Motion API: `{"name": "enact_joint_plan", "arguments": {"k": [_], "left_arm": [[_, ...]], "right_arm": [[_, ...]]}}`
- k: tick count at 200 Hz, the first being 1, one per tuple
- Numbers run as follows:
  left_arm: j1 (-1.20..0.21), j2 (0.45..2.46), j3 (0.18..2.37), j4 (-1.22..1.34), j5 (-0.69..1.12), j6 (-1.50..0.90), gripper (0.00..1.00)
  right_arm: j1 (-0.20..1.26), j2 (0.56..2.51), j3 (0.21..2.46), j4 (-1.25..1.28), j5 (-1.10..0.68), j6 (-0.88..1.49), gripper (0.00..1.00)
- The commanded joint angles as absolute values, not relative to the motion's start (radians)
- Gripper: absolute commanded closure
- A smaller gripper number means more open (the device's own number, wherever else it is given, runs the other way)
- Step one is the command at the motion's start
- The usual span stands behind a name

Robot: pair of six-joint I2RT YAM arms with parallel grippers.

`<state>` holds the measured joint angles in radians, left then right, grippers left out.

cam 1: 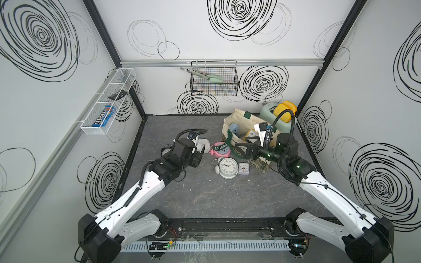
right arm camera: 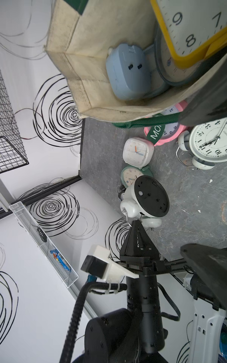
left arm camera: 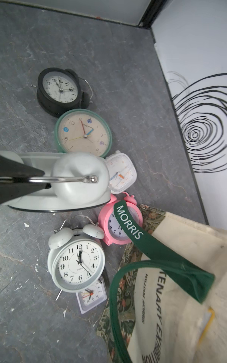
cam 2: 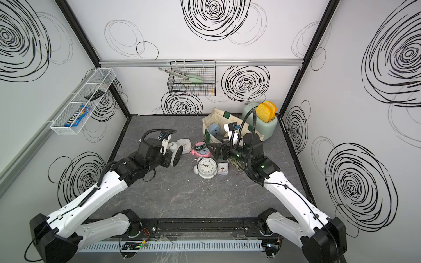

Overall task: Put the alarm clock into the canvas bag
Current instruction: Pick up the alarm from the center of the board.

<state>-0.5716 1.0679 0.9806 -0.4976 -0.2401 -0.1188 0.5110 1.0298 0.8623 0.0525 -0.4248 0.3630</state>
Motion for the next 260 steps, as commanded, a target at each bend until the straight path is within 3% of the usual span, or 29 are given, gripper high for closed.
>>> {"name": "enact_joint_plan", "arguments": {"k": [1, 52, 110, 142, 196, 260], "left_arm": [[-0.574, 1.036, 1.040, -0.358, -0.218, 0.043, 1.00], [-0.571, 0.929, 0.967, -0.173, 0.007, 0.263, 1.00], [-0.565, 0.932, 0.986, -0.221, 0.182, 0.435, 1.00], [-0.565, 0.904, 0.943, -0.196, 0.228, 0.498, 1.00], [-0.585, 0.875, 0.916, -0.197, 0.245, 0.537, 1.00], [-0.610, 0.859, 0.911, -0.199, 0.252, 0.538, 1.00]], "right_arm": [[0.508, 1.032, 0.847, 0.131, -0.409, 0.289, 0.03], [0.525, 1.095, 0.882, 0.135, -0.521, 0.050, 0.03], [0.568, 1.129, 0.877, 0.130, -0.559, -0.327, 0.03], [0.574, 1.148, 0.894, 0.085, -0.642, -0.523, 0.03], [0.633, 1.229, 1.025, -0.101, -0.602, -0.728, 0.03], [0.708, 1.346, 1.096, -0.223, -0.636, -0.794, 0.03]]}}
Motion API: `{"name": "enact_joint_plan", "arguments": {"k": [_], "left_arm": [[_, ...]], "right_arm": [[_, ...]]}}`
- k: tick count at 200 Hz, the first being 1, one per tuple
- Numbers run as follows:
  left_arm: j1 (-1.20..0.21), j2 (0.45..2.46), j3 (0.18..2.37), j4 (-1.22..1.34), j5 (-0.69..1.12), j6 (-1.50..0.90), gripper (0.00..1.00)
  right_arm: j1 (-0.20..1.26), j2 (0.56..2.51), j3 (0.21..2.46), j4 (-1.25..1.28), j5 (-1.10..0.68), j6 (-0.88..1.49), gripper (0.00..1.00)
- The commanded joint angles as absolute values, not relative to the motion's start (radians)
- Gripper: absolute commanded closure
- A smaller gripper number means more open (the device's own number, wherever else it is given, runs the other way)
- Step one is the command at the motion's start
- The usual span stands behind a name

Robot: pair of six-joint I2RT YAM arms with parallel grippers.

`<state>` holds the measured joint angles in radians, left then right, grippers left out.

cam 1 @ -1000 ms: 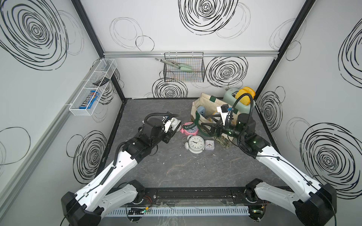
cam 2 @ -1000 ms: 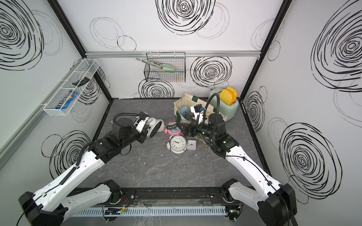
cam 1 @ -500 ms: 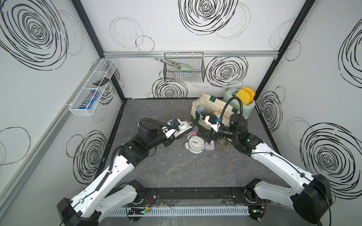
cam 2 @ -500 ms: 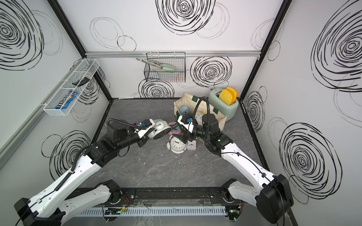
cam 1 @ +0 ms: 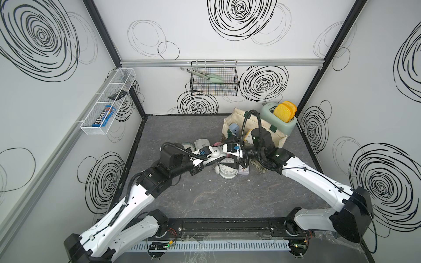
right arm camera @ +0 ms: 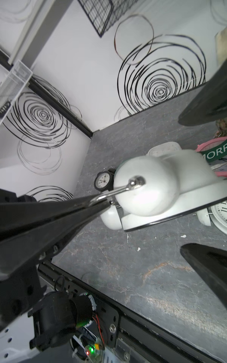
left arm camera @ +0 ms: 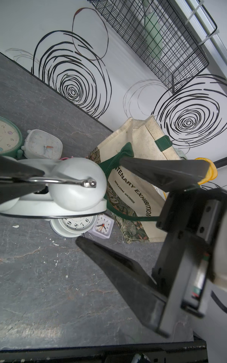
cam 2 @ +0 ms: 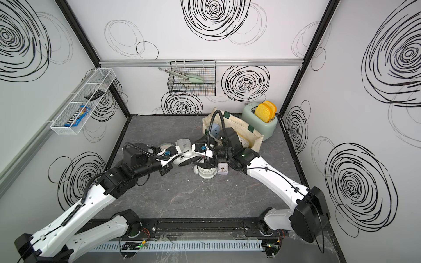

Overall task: Put the alarm clock into the canvas bag
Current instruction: Pick up the alarm from the center of the board.

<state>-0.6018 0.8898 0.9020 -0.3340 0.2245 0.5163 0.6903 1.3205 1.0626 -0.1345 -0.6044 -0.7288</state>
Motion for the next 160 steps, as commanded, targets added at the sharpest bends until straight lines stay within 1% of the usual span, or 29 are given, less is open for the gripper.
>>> {"name": "enact_joint_plan", "arguments": {"k": [1, 69, 99, 144, 160], "left_arm": [[-0.610, 0.859, 0.911, -0.199, 0.253, 0.538, 1.00], [-0.638, 0.867, 0.910, -0.204, 0.263, 0.551, 1.00], [-0.644, 0.873, 0.911, -0.203, 0.261, 0.558, 1.00], [-0.646, 0.882, 0.908, -0.186, 0.249, 0.560, 1.00], [-0.646, 0.884, 0.907, -0.175, 0.243, 0.558, 1.00]], "right_arm": [[0.708, 1.347, 1.096, -0.223, -0.635, -0.795, 0.03], [0.717, 1.397, 1.111, -0.185, -0.580, -0.811, 0.02], [0.715, 1.424, 1.138, -0.205, -0.606, -0.814, 0.00], [0.712, 1.444, 1.162, -0.242, -0.611, -0.832, 0.10], [0.712, 1.451, 1.171, -0.256, -0.612, -0.833, 0.16]]}}
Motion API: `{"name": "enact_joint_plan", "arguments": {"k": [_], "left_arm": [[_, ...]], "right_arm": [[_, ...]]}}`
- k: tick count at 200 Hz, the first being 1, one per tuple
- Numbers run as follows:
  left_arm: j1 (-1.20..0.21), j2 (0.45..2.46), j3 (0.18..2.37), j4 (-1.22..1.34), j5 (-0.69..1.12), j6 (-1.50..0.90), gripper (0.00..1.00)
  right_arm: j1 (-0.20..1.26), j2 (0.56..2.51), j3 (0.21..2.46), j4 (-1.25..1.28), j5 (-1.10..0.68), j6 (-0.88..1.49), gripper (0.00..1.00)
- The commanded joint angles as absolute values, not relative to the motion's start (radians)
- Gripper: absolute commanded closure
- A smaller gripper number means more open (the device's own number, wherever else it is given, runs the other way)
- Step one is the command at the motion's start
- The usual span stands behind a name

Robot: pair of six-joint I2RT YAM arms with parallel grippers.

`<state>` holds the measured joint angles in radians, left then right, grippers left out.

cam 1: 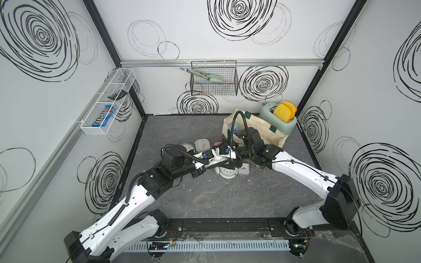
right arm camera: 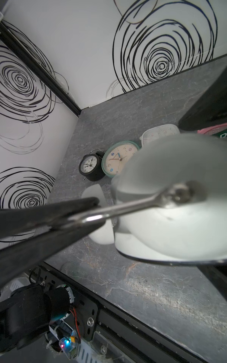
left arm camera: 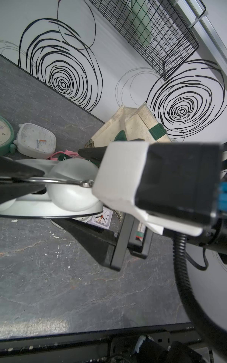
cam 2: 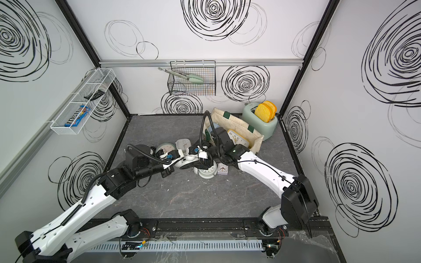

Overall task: Put the alarm clock into the canvas bag
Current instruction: Pick up the alarm from the center of the board.

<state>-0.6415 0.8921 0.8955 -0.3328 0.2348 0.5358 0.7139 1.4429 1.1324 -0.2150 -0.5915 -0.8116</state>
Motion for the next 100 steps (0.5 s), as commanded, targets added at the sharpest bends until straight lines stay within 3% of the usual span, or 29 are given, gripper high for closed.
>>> {"name": "enact_joint_plan", "arguments": {"k": [1, 40, 100], "left_arm": [[-0.646, 0.884, 0.907, -0.175, 0.243, 0.558, 1.00], [-0.647, 0.889, 0.902, -0.149, 0.227, 0.558, 1.00], [-0.646, 0.904, 0.899, -0.122, 0.236, 0.549, 1.00]], "right_arm": [[0.712, 1.451, 1.172, -0.257, -0.612, -0.833, 0.17], [0.713, 1.450, 1.173, -0.258, -0.615, -0.820, 0.25], [0.713, 1.425, 1.155, -0.249, -0.620, -0.785, 0.55]]}}
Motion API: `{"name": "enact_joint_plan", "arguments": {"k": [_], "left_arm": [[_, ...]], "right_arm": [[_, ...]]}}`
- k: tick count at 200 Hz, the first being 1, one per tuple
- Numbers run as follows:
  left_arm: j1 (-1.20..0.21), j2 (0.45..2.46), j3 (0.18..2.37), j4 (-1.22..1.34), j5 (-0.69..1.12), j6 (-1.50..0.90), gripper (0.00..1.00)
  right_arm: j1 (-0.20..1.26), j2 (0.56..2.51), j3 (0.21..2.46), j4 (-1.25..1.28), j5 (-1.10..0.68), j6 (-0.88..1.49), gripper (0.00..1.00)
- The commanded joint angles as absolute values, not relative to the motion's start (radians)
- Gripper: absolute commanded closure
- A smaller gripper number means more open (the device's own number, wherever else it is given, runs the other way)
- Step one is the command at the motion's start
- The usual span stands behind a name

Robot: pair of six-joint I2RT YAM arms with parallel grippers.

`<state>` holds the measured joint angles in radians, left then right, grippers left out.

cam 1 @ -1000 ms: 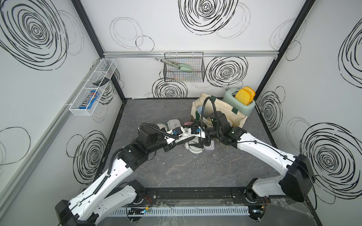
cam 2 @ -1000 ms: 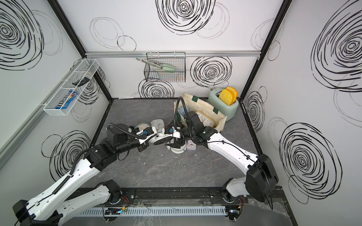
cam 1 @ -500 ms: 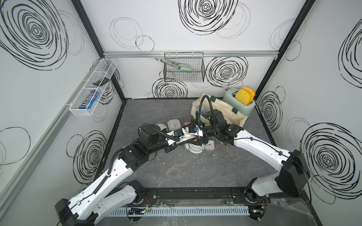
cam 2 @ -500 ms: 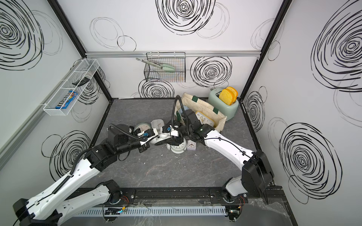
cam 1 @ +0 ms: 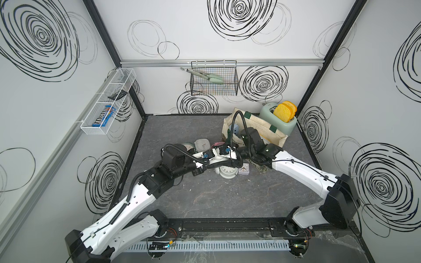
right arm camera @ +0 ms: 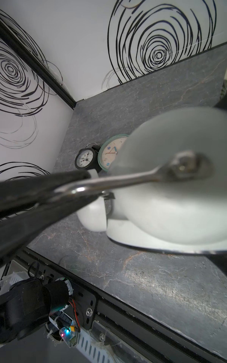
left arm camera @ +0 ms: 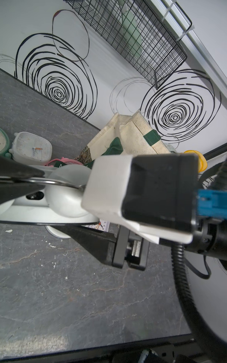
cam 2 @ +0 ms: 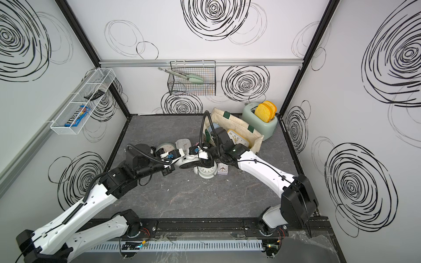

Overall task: Put the alarm clock into the canvas bag
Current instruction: Pick up the alarm from the center of the board, then place the alarm at the canvas bag.

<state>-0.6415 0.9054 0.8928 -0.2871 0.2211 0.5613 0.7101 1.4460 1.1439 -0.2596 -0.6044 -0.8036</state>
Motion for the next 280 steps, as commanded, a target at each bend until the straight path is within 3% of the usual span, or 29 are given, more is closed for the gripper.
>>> {"name": "enact_joint_plan", "arguments": {"k": [1, 13, 25, 34, 46, 98, 132, 148, 205, 243, 280], "left_arm": [[-0.646, 0.904, 0.898, -0.121, 0.236, 0.548, 1.00], [-0.646, 0.905, 0.896, -0.107, 0.237, 0.541, 0.98], [-0.646, 0.909, 0.899, -0.100, 0.237, 0.530, 0.67], [-0.646, 0.912, 0.902, -0.090, 0.232, 0.509, 0.32], [-0.646, 0.907, 0.907, -0.059, 0.218, 0.459, 0.01], [-0.623, 0.779, 0.907, 0.064, 0.200, 0.196, 0.04], [-0.587, 0.697, 0.892, -0.008, 0.027, 0.130, 0.04], [-0.567, 0.662, 0.862, -0.035, -0.003, 0.069, 0.04], [-0.535, 0.556, 0.652, -0.035, 0.012, -0.172, 0.04], [-0.529, 0.509, 0.557, -0.013, 0.029, -0.246, 0.04], [-0.537, 0.504, 0.515, -0.012, 0.020, -0.231, 0.04]], "right_arm": [[0.714, 1.424, 1.154, -0.249, -0.621, -0.784, 0.56], [0.713, 1.415, 1.149, -0.237, -0.621, -0.771, 0.66], [0.713, 1.405, 1.140, -0.224, -0.613, -0.755, 0.76], [0.712, 1.397, 1.133, -0.211, -0.604, -0.744, 0.79], [0.708, 1.383, 1.119, -0.170, -0.597, -0.712, 0.83], [0.671, 1.324, 1.123, 0.016, -0.595, -0.515, 0.99], [0.663, 1.277, 1.149, 0.077, -0.540, -0.461, 1.00], [0.663, 1.245, 1.148, 0.136, -0.450, -0.424, 1.00], [0.638, 1.198, 1.221, 0.092, 0.146, -0.281, 1.00], [0.516, 1.235, 1.262, -0.067, 0.235, -0.242, 1.00], [0.482, 1.311, 1.273, -0.128, 0.297, -0.435, 1.00]]}}
